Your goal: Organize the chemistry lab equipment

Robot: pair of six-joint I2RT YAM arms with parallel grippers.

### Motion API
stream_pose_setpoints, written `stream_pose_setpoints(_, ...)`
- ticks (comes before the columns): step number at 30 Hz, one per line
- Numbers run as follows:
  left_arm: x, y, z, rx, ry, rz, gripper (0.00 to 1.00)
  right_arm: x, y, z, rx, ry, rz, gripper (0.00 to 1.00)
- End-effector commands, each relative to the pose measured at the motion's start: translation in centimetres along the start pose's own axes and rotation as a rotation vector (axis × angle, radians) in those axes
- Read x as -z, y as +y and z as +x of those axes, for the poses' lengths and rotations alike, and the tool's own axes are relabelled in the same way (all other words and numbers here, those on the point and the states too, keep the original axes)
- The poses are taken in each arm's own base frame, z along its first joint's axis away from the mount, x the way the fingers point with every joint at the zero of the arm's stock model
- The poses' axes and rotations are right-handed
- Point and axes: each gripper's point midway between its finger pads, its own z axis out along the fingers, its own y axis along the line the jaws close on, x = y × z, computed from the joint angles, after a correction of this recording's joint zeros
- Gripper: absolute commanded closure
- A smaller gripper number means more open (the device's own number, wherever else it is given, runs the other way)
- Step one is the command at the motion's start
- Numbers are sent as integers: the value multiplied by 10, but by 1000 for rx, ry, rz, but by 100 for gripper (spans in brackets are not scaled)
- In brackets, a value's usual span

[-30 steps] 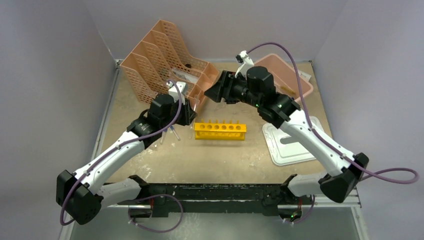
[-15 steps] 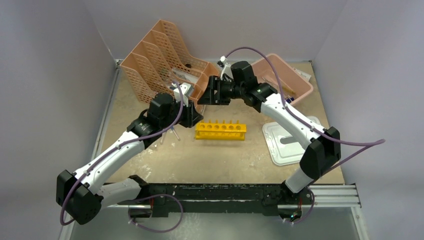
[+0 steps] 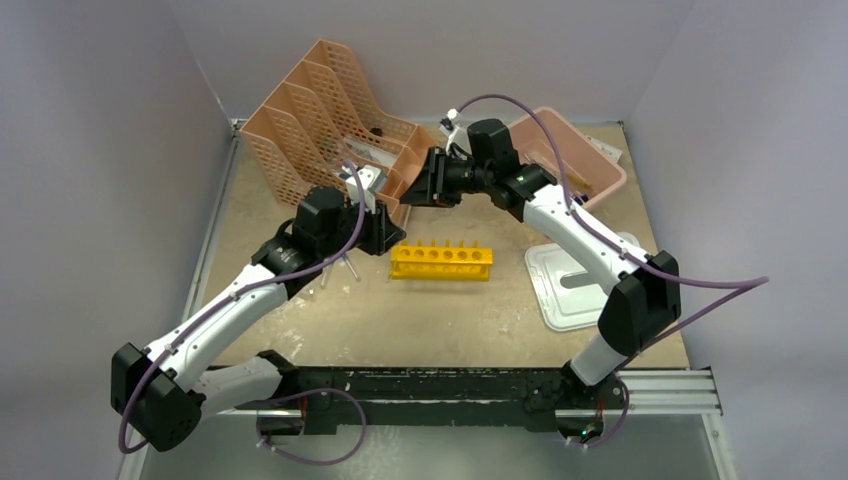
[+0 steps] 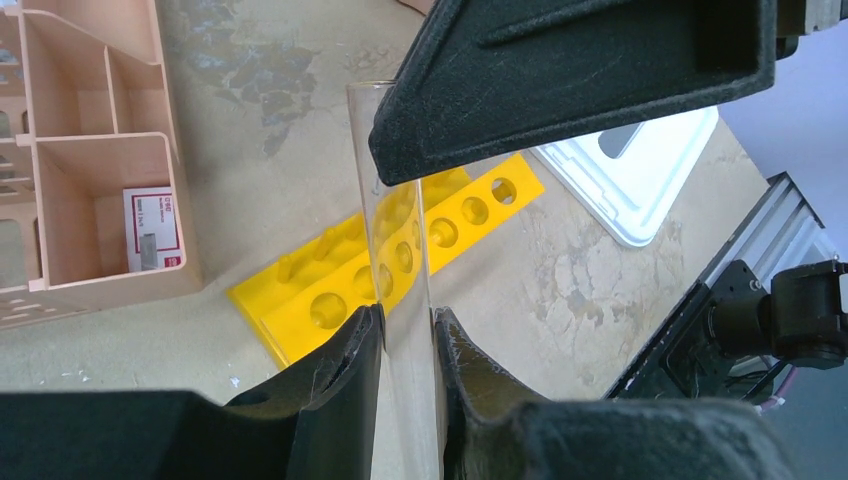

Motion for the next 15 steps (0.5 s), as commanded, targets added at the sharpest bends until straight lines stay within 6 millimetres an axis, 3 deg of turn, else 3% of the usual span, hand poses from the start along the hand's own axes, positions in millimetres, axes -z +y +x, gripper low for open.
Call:
stream_pose_setpoints(1,8,-8,-25,-44,-86,15,100,1,16,-3,15,6,-80,60)
stream_pose_setpoints(8,8,-7,-24,-45,-85,15,100,-11,6,2,17,53,-75,54)
stream_pose_setpoints(15,7,-4,-22,-38,-81,0,100,-9,12,0,56,46,-98,77)
